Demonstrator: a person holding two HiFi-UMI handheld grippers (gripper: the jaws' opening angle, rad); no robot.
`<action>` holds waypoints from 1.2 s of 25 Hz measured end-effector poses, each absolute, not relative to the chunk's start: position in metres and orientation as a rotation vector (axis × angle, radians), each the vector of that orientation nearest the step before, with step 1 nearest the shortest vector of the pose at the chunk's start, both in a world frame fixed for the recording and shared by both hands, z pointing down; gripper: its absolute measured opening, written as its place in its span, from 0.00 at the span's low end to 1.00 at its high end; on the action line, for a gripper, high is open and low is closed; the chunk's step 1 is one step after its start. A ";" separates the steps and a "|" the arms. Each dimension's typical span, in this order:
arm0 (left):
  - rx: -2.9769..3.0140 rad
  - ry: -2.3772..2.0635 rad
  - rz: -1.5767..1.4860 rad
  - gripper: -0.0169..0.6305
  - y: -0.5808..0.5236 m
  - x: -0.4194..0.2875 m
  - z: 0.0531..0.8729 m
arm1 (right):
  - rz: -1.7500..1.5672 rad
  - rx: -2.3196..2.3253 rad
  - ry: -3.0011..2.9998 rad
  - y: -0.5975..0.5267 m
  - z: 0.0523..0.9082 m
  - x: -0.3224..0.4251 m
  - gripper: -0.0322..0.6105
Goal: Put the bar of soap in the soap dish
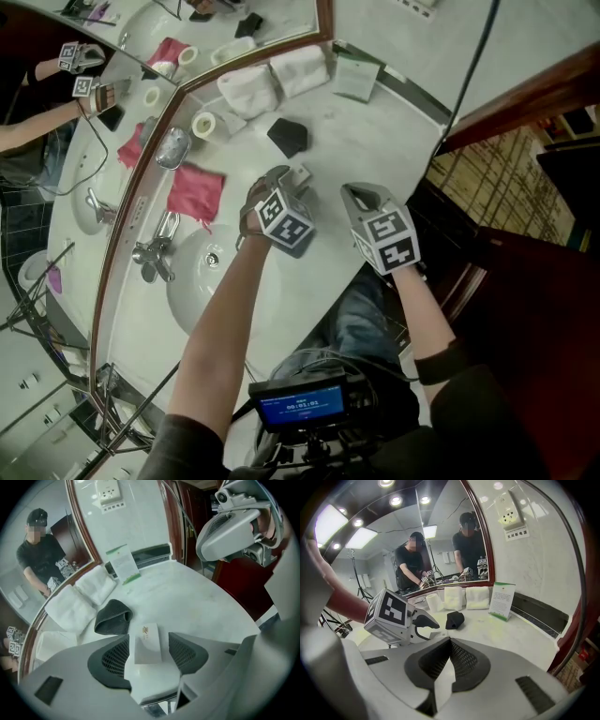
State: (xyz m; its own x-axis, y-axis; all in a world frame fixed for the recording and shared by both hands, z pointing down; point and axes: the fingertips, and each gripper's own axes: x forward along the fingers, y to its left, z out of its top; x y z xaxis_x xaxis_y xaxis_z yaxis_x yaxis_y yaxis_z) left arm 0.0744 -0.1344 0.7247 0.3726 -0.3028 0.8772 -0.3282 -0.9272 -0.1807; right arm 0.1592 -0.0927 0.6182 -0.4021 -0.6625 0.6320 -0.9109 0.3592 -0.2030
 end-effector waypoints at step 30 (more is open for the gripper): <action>2.681 -1.254 0.682 0.03 -0.047 -0.050 0.431 | 0.620 1.321 -2.165 -0.039 0.556 0.110 0.08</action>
